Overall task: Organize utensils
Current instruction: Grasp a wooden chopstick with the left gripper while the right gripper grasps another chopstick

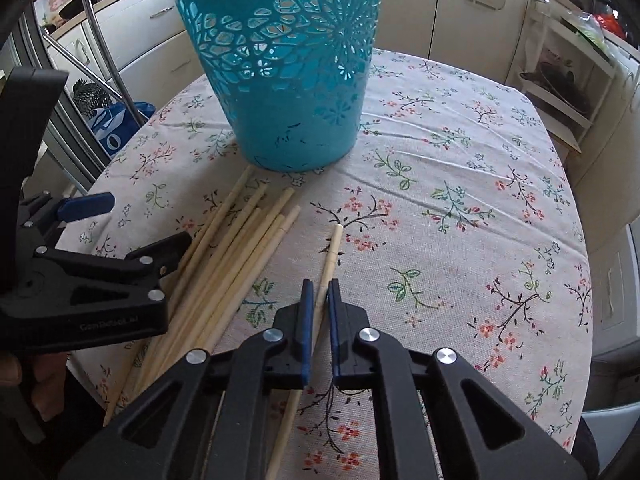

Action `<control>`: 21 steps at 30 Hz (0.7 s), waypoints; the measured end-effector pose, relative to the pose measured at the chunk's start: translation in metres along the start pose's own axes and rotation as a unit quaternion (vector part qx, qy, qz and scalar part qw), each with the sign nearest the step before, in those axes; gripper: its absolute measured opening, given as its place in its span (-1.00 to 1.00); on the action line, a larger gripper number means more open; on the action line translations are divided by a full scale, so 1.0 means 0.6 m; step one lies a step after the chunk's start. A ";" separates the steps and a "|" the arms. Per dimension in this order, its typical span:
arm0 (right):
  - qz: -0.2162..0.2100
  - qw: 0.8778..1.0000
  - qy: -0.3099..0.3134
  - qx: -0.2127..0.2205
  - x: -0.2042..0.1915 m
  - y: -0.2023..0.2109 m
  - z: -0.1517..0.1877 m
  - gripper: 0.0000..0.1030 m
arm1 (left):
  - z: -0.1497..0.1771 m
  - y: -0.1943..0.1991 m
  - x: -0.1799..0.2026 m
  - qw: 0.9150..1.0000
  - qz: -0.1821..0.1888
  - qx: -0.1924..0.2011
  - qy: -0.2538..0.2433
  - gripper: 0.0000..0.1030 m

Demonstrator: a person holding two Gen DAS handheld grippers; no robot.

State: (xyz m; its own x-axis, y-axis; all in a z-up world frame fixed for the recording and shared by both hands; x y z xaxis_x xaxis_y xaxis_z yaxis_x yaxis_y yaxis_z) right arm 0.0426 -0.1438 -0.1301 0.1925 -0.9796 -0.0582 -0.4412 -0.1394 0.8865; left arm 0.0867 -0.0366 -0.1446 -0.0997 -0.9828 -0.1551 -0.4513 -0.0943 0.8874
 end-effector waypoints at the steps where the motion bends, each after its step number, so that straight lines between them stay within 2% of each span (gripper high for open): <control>1: 0.000 1.000 0.000 -0.002 0.000 0.000 0.000 -0.85 | -0.002 0.000 0.003 1.000 0.006 0.002 -0.003 0.73; 4: -0.010 1.000 -0.012 -0.010 0.005 0.000 -0.003 -0.85 | -0.004 0.004 0.005 1.000 0.022 -0.009 -0.003 0.60; 8: -0.024 0.999 -0.027 -0.010 0.012 0.003 0.002 -0.85 | -0.003 0.018 0.006 0.999 0.037 -0.008 0.006 0.59; 21: -0.014 1.000 -0.012 -0.009 0.007 -0.001 -0.004 -0.84 | 0.006 0.009 0.023 0.999 0.041 -0.009 -0.003 0.59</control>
State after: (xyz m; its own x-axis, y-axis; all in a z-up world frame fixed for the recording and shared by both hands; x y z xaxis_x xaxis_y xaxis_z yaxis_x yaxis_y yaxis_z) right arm 0.0457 -0.1472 -0.1298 0.1841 -0.9785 -0.0934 -0.4203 -0.1642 0.8924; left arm 0.0799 -0.0501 -0.1434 -0.1415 -0.9863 -0.0854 -0.4263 -0.0172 0.9044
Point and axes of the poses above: each gripper's, at about its wrist camera, not at the fingertips, and y roughly against the way its jaws point, x to its right, z to its underside, the point moved 2 cm from there along -y, roughly the way its jaws point, and after that the axes turned 2 degrees about -z, right-handed, at the moved point
